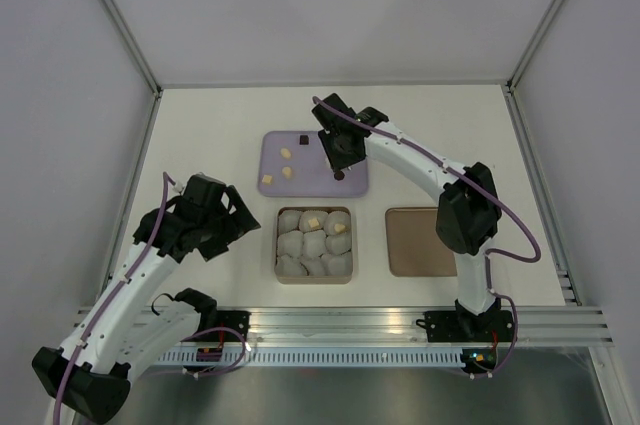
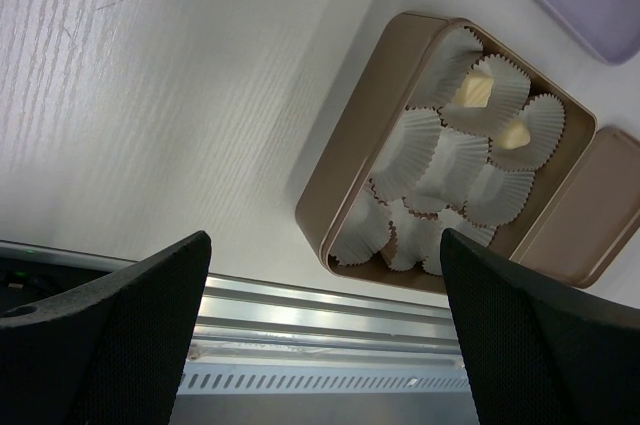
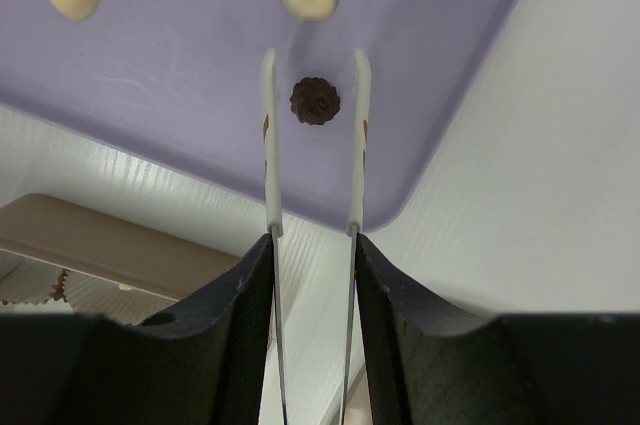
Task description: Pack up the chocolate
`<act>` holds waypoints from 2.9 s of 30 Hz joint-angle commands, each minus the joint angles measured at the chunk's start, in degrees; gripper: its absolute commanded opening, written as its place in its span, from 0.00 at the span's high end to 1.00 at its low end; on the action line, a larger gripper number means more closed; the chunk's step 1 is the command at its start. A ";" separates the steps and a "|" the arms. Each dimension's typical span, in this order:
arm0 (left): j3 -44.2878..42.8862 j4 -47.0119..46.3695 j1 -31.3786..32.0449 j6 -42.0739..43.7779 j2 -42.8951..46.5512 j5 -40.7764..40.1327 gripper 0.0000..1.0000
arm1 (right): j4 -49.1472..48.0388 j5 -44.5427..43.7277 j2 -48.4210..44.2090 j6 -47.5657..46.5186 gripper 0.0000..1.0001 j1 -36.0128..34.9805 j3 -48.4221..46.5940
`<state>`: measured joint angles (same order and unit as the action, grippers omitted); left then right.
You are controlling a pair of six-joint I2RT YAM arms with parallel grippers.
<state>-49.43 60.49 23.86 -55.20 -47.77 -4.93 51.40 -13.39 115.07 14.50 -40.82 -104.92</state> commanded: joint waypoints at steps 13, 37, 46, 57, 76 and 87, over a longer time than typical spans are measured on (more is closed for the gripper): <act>0.47 -1.51 -0.21 -1.05 0.66 -0.43 0.00 | -2.53 3.02 8.24 -1.59 0.57 1.97 -9.33; 0.47 -1.51 -0.21 -0.61 0.39 -0.61 0.00 | -2.71 2.58 10.53 -0.97 0.60 2.41 -11.35; 0.56 -1.51 -0.21 -0.70 0.75 -0.52 0.00 | -2.44 3.10 10.44 -0.97 0.69 2.41 -11.44; 0.39 -1.51 -0.13 -1.31 0.92 -0.08 0.00 | -2.79 5.56 3.42 -1.76 0.82 2.32 -9.43; 1.70 -1.25 -0.21 -2.45 1.98 -0.08 0.00 | -2.70 12.51 -15.30 3.86 0.83 -13.31 5.43; 2.06 -1.25 -0.21 -2.10 1.89 -0.17 0.01 | -4.03 11.10 -12.42 4.40 0.83 -17.28 9.48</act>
<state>-47.53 60.07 23.86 -56.07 -46.33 -4.95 48.62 -1.06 101.58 18.48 -57.67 -95.64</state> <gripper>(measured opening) 0.993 0.329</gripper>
